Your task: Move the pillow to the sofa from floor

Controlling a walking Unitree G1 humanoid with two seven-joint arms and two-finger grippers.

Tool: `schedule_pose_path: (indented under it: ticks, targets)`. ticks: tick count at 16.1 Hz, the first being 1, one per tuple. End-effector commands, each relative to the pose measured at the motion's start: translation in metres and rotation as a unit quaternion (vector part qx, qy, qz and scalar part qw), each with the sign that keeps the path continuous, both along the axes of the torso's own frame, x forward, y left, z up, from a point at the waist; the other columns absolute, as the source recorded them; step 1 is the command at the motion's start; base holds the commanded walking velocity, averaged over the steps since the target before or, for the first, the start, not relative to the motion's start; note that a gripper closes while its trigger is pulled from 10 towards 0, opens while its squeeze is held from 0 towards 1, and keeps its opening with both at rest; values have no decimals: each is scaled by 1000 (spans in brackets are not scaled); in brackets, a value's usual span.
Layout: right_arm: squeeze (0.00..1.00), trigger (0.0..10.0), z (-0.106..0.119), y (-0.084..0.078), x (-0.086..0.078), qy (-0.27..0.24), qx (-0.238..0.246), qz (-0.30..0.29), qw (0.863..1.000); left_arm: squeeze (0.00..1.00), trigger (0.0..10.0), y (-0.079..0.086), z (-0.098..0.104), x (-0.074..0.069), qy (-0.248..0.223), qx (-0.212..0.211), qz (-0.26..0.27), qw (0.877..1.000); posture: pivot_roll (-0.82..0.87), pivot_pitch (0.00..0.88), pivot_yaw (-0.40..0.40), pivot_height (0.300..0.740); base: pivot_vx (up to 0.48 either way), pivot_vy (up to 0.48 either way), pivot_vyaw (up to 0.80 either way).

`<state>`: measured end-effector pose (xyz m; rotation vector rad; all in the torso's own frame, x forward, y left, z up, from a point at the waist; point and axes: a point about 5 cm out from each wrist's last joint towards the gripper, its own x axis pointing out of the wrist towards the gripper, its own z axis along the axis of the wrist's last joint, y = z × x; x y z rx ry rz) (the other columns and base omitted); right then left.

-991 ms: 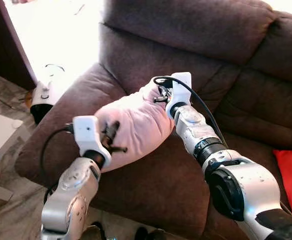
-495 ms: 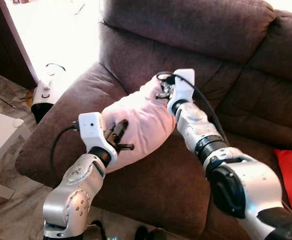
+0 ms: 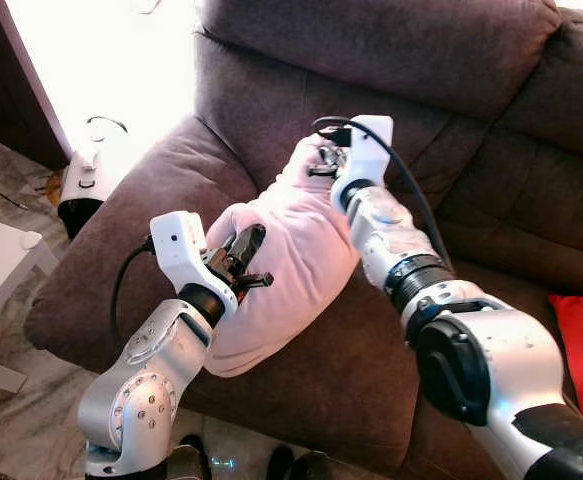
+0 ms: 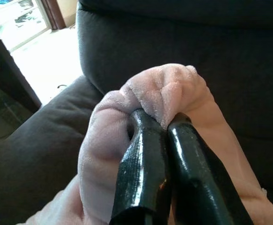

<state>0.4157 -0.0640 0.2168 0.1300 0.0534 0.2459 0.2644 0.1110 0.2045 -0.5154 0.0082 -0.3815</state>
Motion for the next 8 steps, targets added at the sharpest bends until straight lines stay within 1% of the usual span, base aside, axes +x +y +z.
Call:
schedule_pose_path:
  ticks: [1,2,4,5,6,8]
  targets:
    - [0,10000,-7,18,-5,9,-8,33,999,0,10000,-8,9,-7,-22,1,-26,999,315,223,-209,740,0,0,0]
    - [0,10000,-12,21,-7,15,-15,42,999,0,10000,-2,3,-6,-6,19,-12,1000,315,228,-209,740,0,0,0]
    - [0,10000,-17,22,-8,19,-23,44,999,0,10000,9,-3,-4,10,47,15,999,314,227,-209,740,0,0,0]
    - [0,10000,-21,21,-9,24,-23,43,999,0,10000,25,-9,1,24,74,57,995,316,224,-207,740,0,0,0]
    - [0,10000,-22,20,-9,25,-22,42,999,0,10000,29,-10,2,27,79,69,994,316,224,-207,740,0,0,0]
    - [0,10000,-26,19,-10,31,-20,39,999,0,10000,45,-14,5,39,87,106,990,312,222,-201,740,0,0,0]
